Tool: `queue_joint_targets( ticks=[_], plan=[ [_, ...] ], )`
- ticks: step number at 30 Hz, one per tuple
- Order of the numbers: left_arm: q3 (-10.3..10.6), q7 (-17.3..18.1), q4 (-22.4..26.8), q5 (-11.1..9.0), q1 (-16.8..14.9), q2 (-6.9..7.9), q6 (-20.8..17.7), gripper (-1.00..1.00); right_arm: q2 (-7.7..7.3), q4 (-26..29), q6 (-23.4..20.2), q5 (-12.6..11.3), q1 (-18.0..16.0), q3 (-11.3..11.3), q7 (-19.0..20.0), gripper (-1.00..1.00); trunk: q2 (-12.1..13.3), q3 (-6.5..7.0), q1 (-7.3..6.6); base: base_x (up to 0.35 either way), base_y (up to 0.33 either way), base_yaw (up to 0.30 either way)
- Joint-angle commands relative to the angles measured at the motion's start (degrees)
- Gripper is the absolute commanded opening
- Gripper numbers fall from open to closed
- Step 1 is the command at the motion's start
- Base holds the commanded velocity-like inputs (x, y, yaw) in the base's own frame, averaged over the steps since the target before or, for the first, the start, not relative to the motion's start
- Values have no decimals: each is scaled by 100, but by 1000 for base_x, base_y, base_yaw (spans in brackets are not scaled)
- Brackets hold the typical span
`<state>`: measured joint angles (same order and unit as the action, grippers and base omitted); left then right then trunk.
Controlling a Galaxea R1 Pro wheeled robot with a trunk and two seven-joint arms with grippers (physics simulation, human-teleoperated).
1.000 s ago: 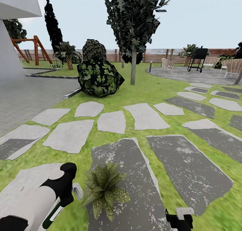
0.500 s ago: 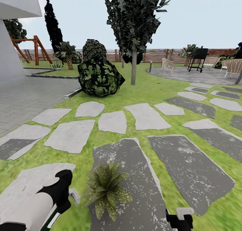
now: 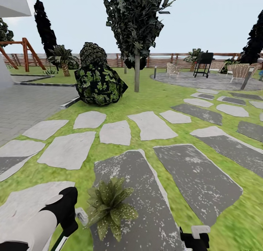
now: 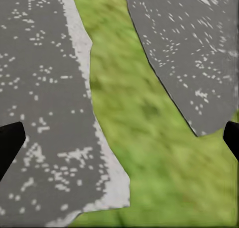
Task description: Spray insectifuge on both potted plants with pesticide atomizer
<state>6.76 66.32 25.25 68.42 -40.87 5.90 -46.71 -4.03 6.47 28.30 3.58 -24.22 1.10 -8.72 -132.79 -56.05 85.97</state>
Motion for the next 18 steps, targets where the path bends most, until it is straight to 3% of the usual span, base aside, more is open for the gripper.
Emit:
queue_joint_targets(
  ticks=[1, 5, 10, 14, 18],
  plan=[
    [21, 37, 13, 23, 0, 26, -43, -100, 3, -6, 9, 38, -4, 11, -42, 100, -2, -5, -1, -19, 0, -103],
    [18, -121, 11, 14, 4, 178, -56, -100, 8, -6, 9, 38, -4, 12, -42, 100, -2, -5, -1, -202, 130, -21],
    [18, -135, 10, -4, 8, 182, -49, -100, 8, -6, 9, 38, -4, 11, -42, 100, -2, -5, -1, -93, 266, -1],
    [18, -137, 21, -12, 9, 145, -49, -100, 8, -6, 9, 38, -4, 9, -42, 100, -2, -5, -1, 79, 301, -2],
    [18, -129, 13, -22, 9, 129, -49, -100, 8, -6, 9, 38, -4, 6, -42, 100, -2, -5, -1, 97, 226, -191]
  ],
)
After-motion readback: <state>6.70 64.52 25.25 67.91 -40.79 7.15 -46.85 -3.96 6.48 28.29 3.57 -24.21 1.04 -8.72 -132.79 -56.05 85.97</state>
